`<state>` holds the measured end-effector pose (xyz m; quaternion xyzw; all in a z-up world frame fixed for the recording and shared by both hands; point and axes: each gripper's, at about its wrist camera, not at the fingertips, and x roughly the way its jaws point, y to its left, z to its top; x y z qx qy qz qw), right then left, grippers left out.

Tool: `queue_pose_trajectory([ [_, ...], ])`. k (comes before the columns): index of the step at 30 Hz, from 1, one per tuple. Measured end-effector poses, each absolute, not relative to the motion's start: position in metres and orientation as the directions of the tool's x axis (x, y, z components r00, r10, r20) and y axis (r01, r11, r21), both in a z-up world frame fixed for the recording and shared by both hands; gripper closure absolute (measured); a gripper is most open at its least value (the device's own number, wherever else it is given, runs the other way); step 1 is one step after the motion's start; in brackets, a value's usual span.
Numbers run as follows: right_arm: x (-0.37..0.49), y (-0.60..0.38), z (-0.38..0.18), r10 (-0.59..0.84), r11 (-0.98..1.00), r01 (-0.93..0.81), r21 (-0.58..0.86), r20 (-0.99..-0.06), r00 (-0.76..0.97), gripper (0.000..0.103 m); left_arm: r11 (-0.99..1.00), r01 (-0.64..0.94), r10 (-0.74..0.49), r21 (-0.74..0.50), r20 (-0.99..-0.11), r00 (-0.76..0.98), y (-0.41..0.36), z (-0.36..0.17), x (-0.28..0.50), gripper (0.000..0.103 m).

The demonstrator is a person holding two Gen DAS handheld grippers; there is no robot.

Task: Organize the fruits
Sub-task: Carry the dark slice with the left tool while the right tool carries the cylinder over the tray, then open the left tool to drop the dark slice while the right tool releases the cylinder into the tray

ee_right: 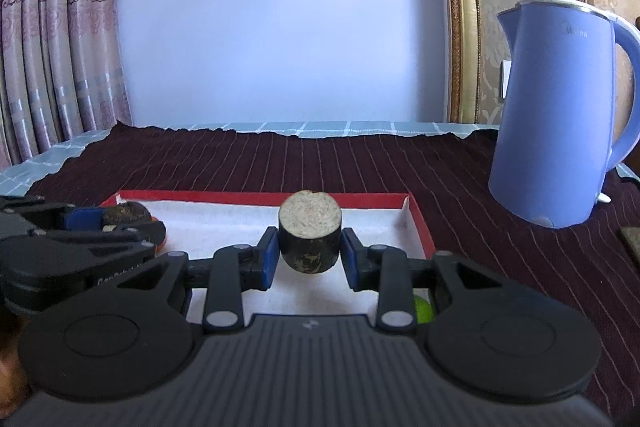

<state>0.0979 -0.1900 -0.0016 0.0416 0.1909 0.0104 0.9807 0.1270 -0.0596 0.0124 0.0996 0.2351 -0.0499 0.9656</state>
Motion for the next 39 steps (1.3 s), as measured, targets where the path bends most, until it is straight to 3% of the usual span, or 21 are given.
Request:
queue_pose_trajectory([
  [39,0.131,-0.191,-0.007,-0.001,0.995,0.043,0.091,-0.422,0.907,0.072,0.984,0.111,-0.027,0.140,-0.498,0.867,-0.060,0.012,0.157,0.065],
])
